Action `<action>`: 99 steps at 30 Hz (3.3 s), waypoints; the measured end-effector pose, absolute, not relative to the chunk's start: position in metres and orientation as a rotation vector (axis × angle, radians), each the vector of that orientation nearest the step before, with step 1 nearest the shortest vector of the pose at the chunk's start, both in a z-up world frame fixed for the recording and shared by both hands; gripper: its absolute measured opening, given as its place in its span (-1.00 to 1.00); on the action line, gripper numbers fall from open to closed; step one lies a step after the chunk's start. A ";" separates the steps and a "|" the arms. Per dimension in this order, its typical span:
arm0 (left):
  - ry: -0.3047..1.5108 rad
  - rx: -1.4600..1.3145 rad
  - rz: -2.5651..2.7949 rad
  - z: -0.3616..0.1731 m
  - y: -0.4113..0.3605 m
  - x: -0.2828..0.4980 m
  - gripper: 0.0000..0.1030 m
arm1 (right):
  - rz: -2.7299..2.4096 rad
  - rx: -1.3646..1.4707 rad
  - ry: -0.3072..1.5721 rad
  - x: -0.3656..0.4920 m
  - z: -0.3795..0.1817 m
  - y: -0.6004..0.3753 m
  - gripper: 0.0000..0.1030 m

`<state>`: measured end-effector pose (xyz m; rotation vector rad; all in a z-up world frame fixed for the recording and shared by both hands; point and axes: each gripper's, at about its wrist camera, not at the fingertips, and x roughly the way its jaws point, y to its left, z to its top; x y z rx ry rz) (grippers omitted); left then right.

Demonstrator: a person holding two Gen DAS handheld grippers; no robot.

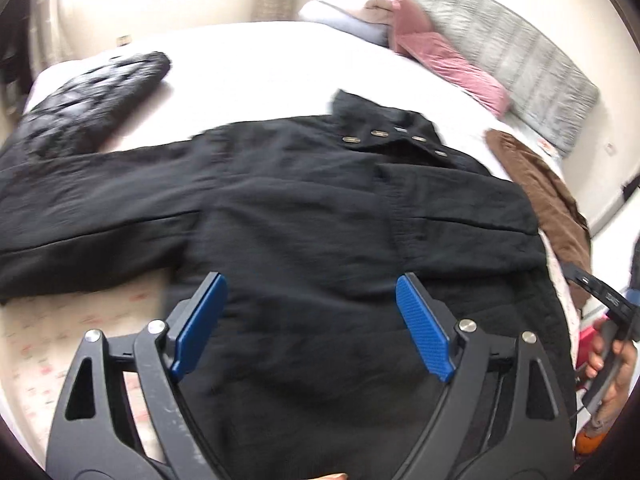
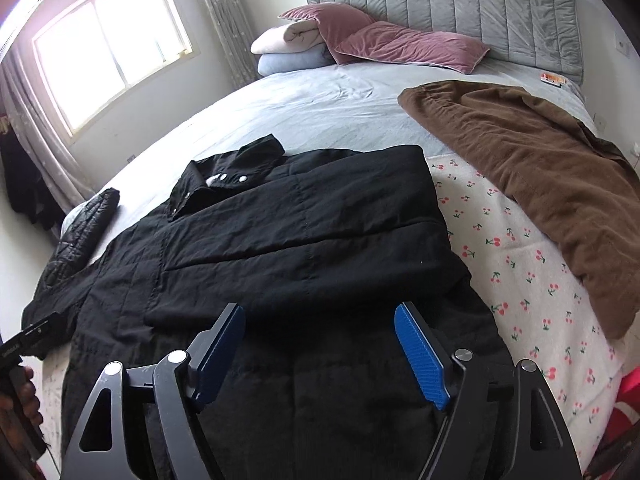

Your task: Fold large clothes

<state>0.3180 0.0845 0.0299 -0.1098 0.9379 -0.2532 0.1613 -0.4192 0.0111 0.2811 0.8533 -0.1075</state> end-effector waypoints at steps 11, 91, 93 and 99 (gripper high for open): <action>0.891 -0.346 0.091 0.030 0.295 0.302 0.70 | -0.059 0.192 0.916 0.155 0.006 -0.353 0.69; 0.796 -0.334 -0.388 -0.073 0.095 0.365 -0.21 | -0.029 0.208 0.940 0.281 -0.075 -0.318 0.14; 0.794 -0.362 -0.399 -0.074 0.098 0.366 -0.21 | -0.025 0.213 0.906 0.277 -0.077 -0.318 0.14; 0.794 -0.322 -0.408 -0.059 0.090 0.359 0.46 | 0.026 0.234 0.945 0.245 -0.062 -0.328 0.20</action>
